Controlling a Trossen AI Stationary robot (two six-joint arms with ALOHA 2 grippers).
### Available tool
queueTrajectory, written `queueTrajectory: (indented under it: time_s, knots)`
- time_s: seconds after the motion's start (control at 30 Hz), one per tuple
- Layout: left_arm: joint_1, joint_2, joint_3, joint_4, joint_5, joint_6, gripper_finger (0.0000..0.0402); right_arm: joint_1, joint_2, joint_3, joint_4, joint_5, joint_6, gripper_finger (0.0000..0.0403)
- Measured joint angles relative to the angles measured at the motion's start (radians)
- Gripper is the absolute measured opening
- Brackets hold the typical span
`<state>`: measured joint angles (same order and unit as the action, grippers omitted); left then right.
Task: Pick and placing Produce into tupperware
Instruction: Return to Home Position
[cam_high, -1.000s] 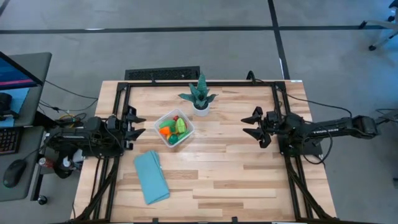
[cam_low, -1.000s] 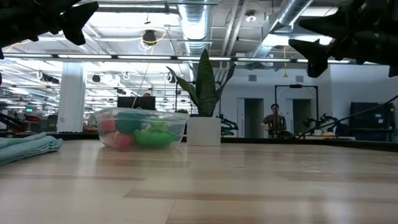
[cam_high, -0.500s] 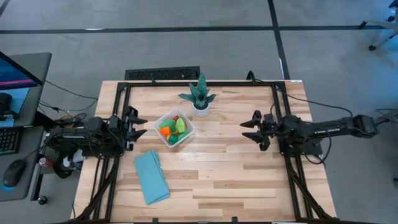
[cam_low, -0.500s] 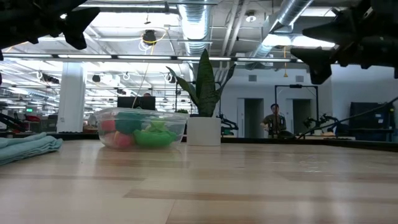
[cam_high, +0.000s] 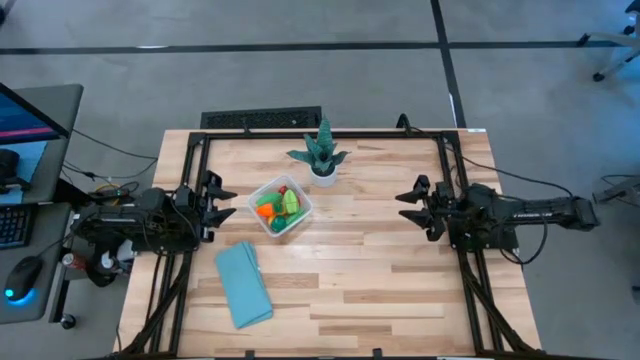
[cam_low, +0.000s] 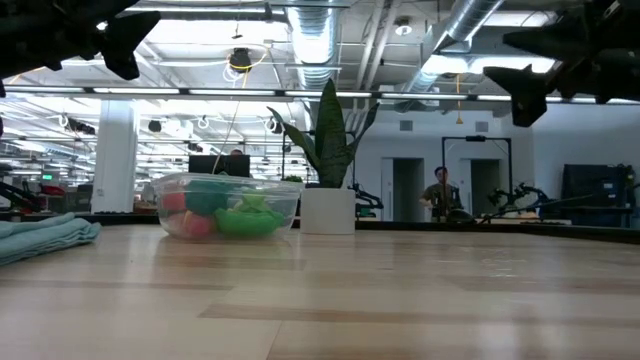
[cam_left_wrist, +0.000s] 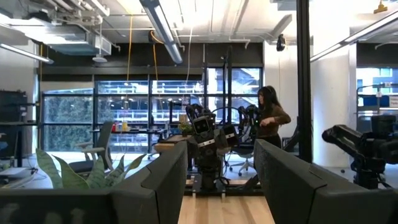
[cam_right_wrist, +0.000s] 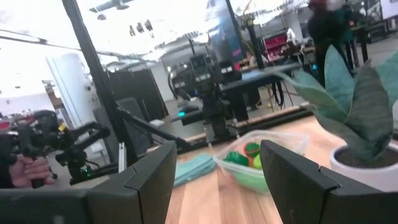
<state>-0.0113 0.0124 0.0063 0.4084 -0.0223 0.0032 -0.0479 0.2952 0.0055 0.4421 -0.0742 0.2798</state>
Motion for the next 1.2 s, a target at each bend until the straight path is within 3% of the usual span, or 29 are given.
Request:
queueTrajectory:
  time_s: [0.53,0.93,1.2]
  knots:
    - [-0.001,0.0,0.0,0.001,0.002,-0.01,0.0178,0.002,-0.291,0.0,-0.283,0.025,0.016,0.0224]
    - [-0.001,0.0,0.0,0.001,0.018,-0.018,0.0178,0.056,-0.294,-0.001,-0.319,0.029,0.035,0.0225]
    - [-0.001,0.0,0.0,-0.01,0.017,-0.018,0.0178,0.166,-0.294,-0.001,-0.419,0.137,0.064,0.0225]
